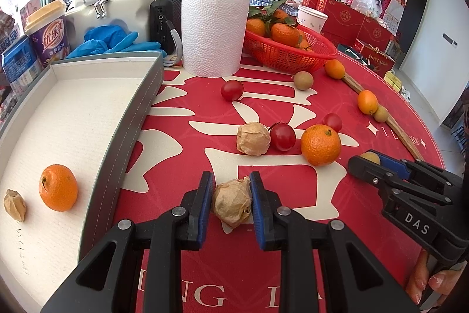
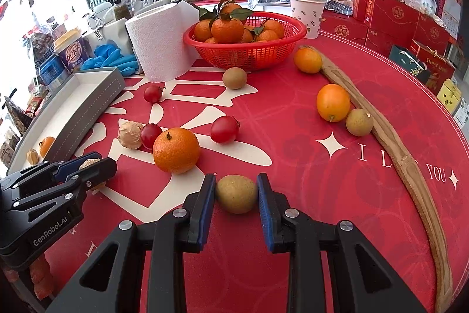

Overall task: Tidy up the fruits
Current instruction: 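Lift both held fruits and carry them toward the white tray, then lower both fruits into the white tray and open both tools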

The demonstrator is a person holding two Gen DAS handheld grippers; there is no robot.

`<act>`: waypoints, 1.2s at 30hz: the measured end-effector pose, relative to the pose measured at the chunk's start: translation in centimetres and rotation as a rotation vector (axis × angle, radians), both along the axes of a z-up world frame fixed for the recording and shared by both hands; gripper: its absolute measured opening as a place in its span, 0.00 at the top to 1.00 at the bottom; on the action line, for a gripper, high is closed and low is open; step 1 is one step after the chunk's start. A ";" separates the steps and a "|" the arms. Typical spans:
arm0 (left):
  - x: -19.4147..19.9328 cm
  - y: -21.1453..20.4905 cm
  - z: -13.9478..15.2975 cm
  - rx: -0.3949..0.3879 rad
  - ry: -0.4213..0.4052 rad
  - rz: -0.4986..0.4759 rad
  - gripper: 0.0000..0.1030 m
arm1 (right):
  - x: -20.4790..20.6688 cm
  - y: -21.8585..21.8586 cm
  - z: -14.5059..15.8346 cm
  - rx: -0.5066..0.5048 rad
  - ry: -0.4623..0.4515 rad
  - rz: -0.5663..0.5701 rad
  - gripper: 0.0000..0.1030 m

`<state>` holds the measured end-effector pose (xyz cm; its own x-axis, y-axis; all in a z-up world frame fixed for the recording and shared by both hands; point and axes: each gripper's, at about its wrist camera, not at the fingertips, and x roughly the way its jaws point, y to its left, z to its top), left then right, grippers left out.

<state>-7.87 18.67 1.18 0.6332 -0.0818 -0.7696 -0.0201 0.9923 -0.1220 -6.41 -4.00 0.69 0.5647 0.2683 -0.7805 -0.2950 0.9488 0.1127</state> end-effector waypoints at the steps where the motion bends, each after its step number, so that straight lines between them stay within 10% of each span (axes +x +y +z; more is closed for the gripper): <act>1: -0.1 0.2 0.0 -0.010 -0.001 0.006 0.73 | 0.0 -0.2 0.0 0.014 0.005 -0.003 0.71; 19: -2.1 0.9 2.9 -0.025 -0.111 -0.010 0.73 | -0.7 -1.4 1.4 0.092 0.004 -0.067 0.71; 36: -6.2 9.5 5.4 -0.095 -0.204 0.183 0.73 | -1.7 9.7 4.9 0.087 -0.008 0.118 0.71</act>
